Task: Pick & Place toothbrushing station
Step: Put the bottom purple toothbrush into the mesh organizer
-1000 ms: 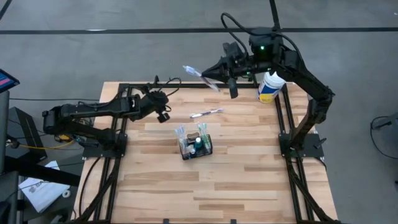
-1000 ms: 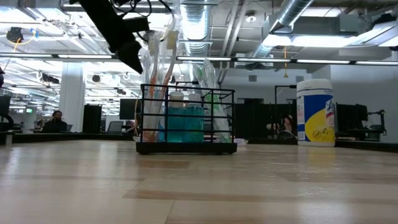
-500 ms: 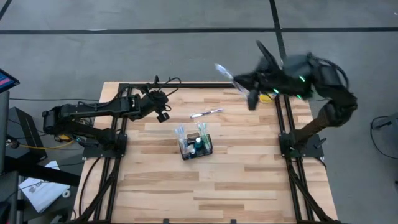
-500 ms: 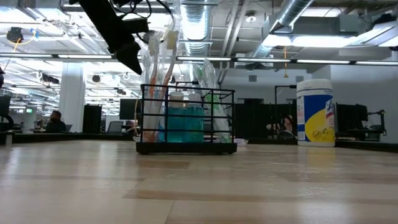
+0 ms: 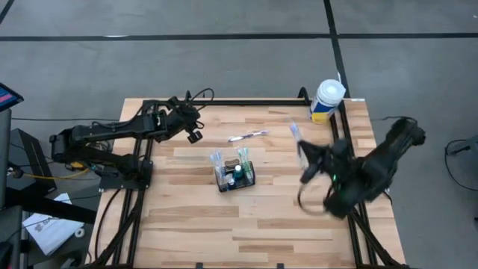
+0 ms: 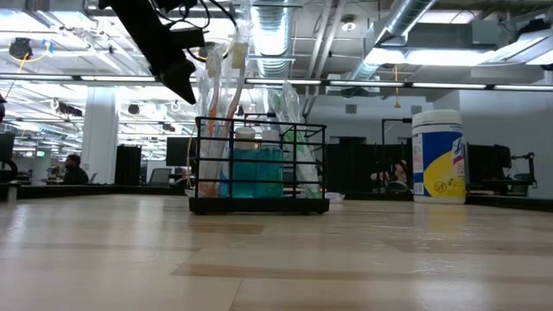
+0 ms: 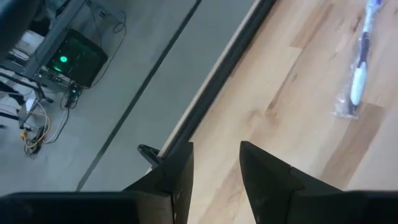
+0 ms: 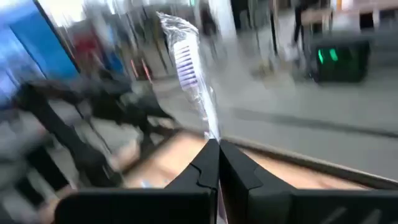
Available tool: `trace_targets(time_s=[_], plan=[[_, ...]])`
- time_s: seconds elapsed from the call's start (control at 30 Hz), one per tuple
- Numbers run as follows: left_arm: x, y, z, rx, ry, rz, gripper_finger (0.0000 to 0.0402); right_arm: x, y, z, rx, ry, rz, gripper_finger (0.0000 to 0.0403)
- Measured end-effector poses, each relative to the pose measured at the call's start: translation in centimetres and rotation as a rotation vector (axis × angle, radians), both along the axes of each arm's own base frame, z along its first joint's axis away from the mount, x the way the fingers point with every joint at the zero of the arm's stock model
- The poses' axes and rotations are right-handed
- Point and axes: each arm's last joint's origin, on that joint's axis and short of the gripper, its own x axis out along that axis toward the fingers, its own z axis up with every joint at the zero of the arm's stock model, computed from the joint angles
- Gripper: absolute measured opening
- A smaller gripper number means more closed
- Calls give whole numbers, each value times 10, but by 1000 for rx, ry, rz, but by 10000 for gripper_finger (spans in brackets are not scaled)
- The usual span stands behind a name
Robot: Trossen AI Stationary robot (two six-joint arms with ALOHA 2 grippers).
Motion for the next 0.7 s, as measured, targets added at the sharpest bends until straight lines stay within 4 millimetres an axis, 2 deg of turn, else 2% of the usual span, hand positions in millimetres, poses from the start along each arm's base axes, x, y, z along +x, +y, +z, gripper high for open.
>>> trace_targets(time_s=[0.07, 0.13, 0.27, 0.57, 0.7], plan=[[-1, 2, 1, 3, -5, 9, 122, -2, 9, -34, -23, -153, -18, 0], [-2, 4, 1, 2, -3, 19, 122, 0, 10, -62, 29, -219, -31, 0], [-2, 8, 1, -11, -17, 19, 122, 27, 11, -108, 34, -244, -106, 0], [1, 14, 5, -55, -123, -31, 122, 88, 19, -163, 58, -296, -211, 0], [2, 14, 6, -61, -134, -44, 122, 110, 24, -177, 41, -278, -235, 0]])
